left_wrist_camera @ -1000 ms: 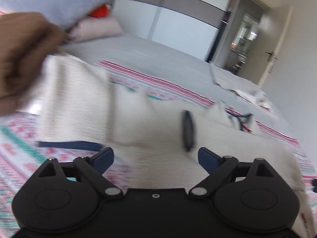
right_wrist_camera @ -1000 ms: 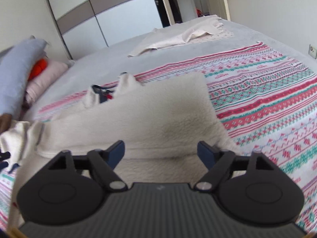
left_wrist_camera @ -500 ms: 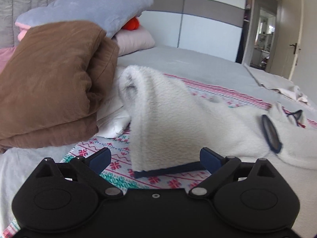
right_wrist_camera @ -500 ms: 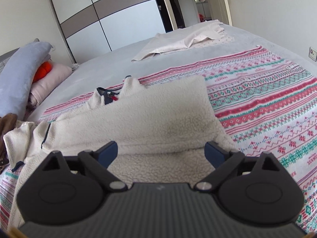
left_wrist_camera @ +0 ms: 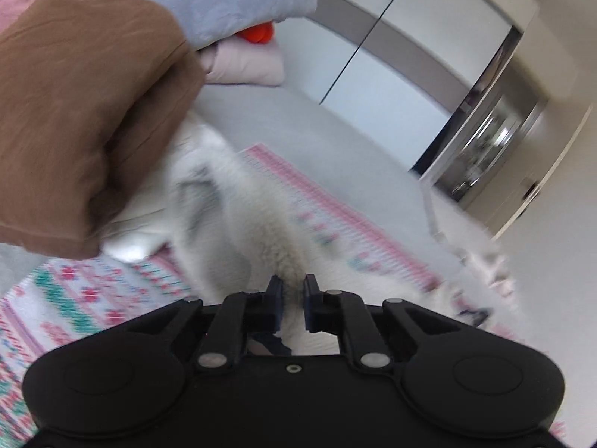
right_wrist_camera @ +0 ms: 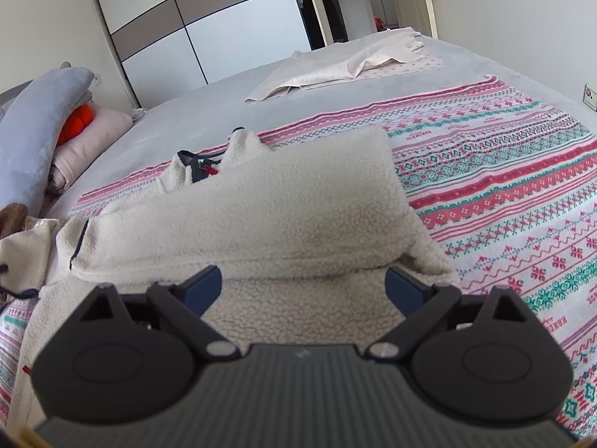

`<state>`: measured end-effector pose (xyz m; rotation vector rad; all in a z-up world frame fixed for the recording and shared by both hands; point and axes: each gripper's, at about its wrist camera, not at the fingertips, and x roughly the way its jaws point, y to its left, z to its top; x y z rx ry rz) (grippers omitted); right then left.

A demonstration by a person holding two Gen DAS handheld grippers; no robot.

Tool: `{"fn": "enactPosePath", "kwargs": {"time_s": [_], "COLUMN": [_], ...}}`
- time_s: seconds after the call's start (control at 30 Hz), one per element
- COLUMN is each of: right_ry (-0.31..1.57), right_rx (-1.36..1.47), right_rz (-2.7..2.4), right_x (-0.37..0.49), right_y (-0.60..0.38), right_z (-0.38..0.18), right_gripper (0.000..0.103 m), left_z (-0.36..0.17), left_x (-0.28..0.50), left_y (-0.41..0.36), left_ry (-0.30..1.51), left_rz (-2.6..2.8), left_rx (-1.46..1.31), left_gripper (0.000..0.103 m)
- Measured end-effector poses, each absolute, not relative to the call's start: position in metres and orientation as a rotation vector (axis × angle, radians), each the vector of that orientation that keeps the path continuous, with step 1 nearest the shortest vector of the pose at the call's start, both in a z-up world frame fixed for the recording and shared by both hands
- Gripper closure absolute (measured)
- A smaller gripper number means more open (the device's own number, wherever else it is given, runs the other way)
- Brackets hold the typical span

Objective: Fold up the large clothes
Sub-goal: 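Grasp the other sleeve cuff with the left gripper and lift it across the jacket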

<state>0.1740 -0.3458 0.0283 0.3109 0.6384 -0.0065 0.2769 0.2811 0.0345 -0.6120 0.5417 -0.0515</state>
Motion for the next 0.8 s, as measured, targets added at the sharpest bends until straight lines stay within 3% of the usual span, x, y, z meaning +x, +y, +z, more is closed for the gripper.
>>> {"fn": "enactPosePath", "kwargs": {"time_s": [0.2, 0.43, 0.6, 0.8], "right_ry": [0.621, 0.596, 0.565, 0.530], "right_rx": [0.302, 0.353, 0.413, 0.558], "right_rz": [0.027, 0.029, 0.036, 0.044], "right_x": [0.172, 0.168, 0.165, 0.163], "right_y": [-0.340, -0.350, -0.365, -0.391], "right_z": [0.033, 0.036, 0.037, 0.033], "right_gripper": [0.008, 0.008, 0.008, 0.008], "left_z": [0.103, 0.159, 0.156, 0.124], "left_x": [0.289, 0.302, 0.311, 0.308], "left_y": [0.239, 0.143, 0.068, -0.021], "left_ry": [0.380, 0.267, 0.296, 0.451], "left_rz": [-0.204, -0.370, -0.491, -0.611], "left_rx": [-0.917, -1.085, -1.186, -1.223], "left_gripper": [0.092, 0.092, 0.092, 0.092]}}
